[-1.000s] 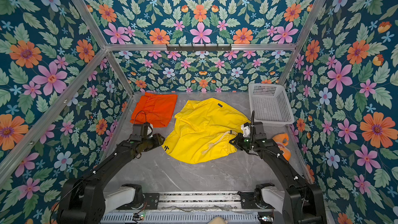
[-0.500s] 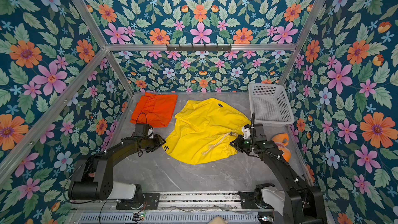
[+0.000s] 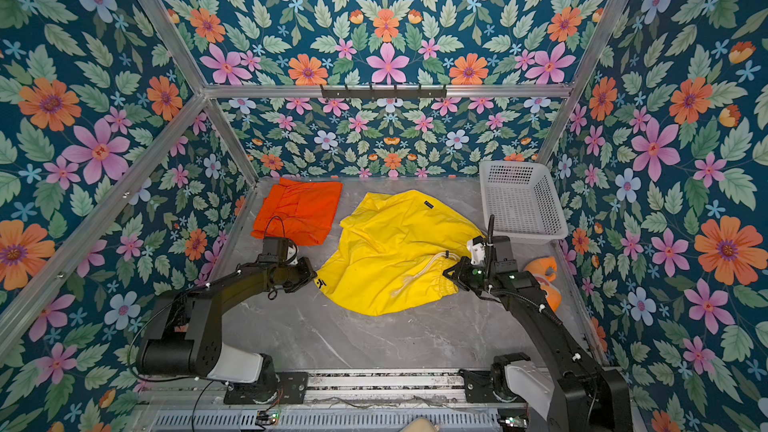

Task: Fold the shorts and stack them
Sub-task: 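Lift the yellow shorts with both grippers and stretch them across the far edge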

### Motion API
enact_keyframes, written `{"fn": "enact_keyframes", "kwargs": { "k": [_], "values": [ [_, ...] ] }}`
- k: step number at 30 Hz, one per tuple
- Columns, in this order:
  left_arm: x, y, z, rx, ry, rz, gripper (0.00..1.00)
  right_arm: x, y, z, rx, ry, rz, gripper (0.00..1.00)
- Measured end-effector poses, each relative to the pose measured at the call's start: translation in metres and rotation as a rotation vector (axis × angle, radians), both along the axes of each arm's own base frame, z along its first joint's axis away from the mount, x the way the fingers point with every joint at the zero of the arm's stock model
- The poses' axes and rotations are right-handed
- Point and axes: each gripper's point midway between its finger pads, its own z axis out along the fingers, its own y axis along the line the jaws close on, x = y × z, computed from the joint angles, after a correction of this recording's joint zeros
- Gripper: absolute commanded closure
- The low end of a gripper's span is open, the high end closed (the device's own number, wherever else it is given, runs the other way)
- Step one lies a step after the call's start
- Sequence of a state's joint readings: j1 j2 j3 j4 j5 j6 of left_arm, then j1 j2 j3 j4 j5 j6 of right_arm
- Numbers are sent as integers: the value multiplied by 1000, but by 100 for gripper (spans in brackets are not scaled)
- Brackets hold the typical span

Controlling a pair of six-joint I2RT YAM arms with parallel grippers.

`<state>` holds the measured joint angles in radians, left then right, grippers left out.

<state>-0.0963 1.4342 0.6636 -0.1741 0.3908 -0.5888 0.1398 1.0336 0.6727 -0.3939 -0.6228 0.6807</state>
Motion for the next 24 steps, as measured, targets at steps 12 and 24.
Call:
{"fn": "enact_keyframes", "kwargs": {
  "k": [12,24],
  "values": [
    [24,45,252,260,-512,77,100,39,-12,148,4,-197,-33,100],
    [-22,100,397,575,-725,210,100,38,22,249,122,-353,158,100]
  ]
}}
